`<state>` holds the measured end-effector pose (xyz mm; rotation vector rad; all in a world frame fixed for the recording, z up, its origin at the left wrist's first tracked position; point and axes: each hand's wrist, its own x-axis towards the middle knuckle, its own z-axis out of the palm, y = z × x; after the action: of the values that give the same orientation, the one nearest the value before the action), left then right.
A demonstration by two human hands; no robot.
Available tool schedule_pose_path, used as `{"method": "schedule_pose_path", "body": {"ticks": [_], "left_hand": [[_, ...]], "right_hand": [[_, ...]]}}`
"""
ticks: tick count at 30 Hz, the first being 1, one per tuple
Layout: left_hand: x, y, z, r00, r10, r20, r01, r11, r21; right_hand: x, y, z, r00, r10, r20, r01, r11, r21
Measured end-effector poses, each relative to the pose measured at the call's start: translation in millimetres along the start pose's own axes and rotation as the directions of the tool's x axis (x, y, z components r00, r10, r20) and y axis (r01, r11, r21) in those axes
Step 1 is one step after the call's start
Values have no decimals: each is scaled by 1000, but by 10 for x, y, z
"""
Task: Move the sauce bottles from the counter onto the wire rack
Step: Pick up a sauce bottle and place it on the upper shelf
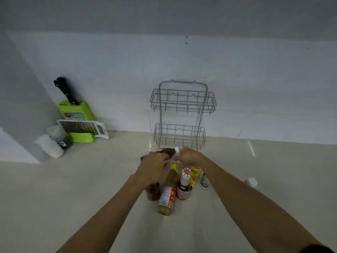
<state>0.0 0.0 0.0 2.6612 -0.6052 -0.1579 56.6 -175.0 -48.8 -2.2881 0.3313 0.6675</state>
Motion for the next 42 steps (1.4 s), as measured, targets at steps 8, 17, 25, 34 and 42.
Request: {"method": "schedule_pose_path", "body": {"ticks": [8,17,25,34,42], "left_hand": [[98,-56,50,998,-62,18,64,994,-92],[44,-14,50,996,-83,18,84,992,-99],[103,-153,26,992,-84,96,108,951,-289],[154,-223,-87,960,-104,261,189,926,-326],[232,-75,-282,984,-34,176,113,881,-459]], "right_hand": [[493,67,276,994,36,100,-15,979,-203],[528,131,308,992,6,126,7,995,-103],[147,-22,42,993,-105,46,101,991,86],[-556,-265,-294,946,-308,-96,306,951,-42],[-1172,-803,-675,835,-427,-347,399,904,-151]]}}
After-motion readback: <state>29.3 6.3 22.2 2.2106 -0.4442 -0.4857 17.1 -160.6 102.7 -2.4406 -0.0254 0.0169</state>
